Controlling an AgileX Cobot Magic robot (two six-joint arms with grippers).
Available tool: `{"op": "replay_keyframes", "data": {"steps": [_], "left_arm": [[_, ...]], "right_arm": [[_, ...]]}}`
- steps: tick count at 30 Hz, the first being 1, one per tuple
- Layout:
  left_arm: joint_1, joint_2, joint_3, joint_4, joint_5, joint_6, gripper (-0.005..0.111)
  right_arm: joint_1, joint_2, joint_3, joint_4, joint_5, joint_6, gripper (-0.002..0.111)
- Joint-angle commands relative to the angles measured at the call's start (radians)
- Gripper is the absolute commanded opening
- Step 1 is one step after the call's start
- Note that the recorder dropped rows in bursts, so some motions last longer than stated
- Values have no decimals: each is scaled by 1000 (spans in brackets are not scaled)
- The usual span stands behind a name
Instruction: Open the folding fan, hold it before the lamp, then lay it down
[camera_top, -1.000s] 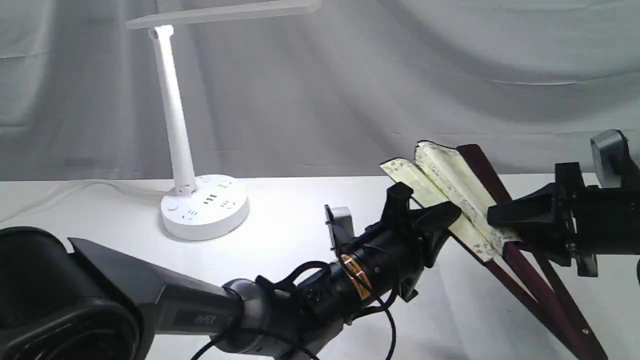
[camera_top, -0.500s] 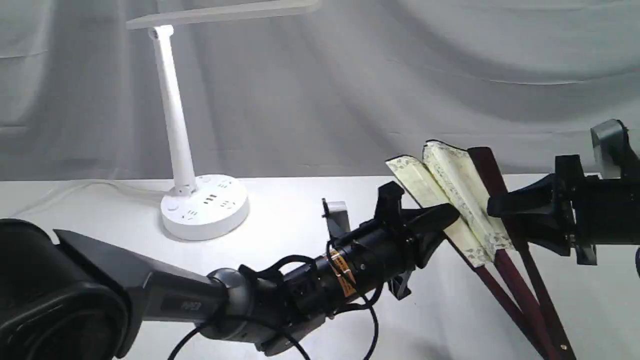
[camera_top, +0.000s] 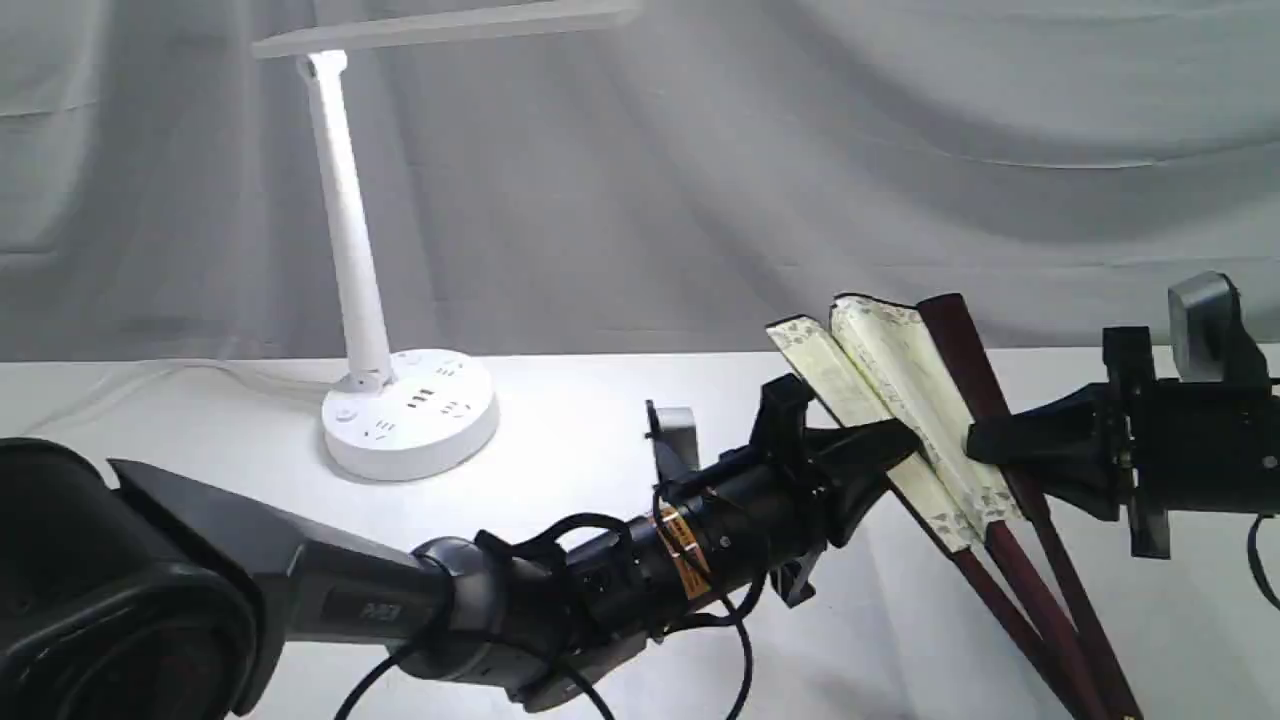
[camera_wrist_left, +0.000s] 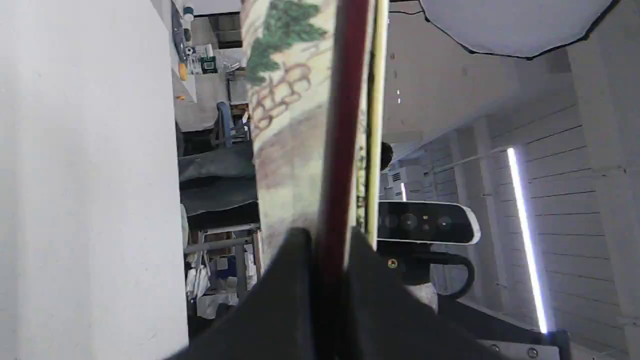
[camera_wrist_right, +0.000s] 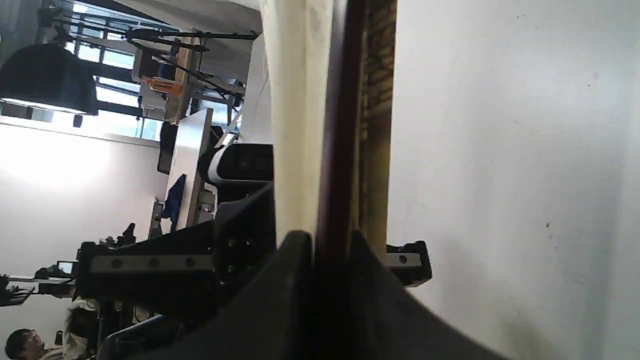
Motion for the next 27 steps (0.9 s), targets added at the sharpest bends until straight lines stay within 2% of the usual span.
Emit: {"op": "replay_keyframes", "data": {"steps": [1,9,15,27], "left_arm": [[0,-16,-3,-58,-124,33,0],[0,-16,74,-233,-132,76,0],[0,-16,149,-346,-132,143,0],[0,-44,193,-430,-132,149,0]], "right_arm": [[-14,3,-5,-6,-25,-20,0],[-94,3,-5,14,-25,-20,0],[-106,3,-5,23,-25,-20,0],[-131,3,-5,40,-25,-20,0]]}}
